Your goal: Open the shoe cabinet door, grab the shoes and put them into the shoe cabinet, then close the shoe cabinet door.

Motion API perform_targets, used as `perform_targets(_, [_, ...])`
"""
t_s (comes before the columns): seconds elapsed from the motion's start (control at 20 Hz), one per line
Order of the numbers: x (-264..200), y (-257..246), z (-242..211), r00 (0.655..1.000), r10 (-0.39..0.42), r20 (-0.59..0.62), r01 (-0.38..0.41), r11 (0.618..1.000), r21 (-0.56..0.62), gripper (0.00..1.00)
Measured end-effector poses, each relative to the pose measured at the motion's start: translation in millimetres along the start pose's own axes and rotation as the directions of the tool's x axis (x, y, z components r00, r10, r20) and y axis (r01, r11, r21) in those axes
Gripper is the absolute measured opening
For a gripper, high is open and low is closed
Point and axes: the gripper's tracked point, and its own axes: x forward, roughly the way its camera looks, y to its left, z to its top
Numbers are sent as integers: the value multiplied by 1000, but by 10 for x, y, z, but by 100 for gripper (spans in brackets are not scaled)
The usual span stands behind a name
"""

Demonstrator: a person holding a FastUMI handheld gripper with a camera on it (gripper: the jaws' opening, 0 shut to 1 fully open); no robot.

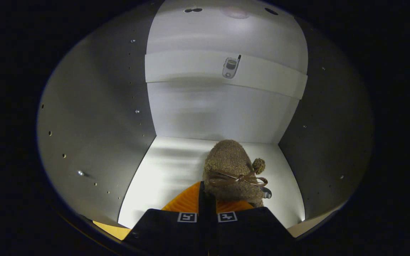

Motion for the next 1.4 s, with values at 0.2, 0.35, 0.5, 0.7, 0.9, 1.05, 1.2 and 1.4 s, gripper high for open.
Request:
perform_targets(0.2, [95,10,-64,1000,-10,-25,9,1000,-16,6])
perform_targets(0.35, [108,14,-66,999,-22,-28,21,1000,-12,8])
perform_targets(0.5, [84,14,-84,999,-12,-39,12,1000,0,15])
perform_targets(0.7, [-28,27,-139,998,-5,-58,4,1000,-12,45])
perform_targets(0.9, [-259,118,-105,999,32,-31,-32,999,-4,84])
perform_targets(1.05, [-499,138,-21,999,41,29,-41,999,-3,99])
perform_targets(1.2, [-844,145,101,992,53,112,-55,998,9,98])
perform_targets(1.4, [-1516,113,237,960,63,272,-72,997,26,98])
